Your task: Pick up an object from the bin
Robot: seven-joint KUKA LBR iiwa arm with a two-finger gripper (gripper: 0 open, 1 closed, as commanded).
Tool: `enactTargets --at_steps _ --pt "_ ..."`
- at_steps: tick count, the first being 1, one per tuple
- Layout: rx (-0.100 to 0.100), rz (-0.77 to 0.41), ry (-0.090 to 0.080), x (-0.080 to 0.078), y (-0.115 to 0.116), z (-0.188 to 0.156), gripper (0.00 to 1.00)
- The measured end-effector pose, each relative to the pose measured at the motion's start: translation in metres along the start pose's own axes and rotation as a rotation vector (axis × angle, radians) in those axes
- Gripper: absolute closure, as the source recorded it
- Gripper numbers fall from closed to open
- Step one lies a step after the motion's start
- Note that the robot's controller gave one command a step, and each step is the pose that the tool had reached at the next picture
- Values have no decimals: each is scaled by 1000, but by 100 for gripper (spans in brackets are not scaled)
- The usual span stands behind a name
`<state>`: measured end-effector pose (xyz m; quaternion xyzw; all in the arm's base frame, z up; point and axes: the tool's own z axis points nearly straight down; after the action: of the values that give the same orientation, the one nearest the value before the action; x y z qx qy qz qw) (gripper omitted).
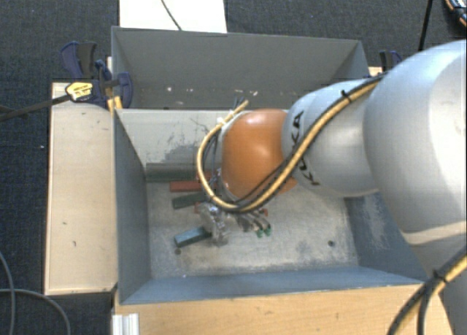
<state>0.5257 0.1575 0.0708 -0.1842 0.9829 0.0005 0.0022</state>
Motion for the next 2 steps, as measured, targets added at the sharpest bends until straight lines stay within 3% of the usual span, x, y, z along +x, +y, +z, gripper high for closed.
enactTargets --at_steps 2 --pt "0 2 4 1 0 -20 100"
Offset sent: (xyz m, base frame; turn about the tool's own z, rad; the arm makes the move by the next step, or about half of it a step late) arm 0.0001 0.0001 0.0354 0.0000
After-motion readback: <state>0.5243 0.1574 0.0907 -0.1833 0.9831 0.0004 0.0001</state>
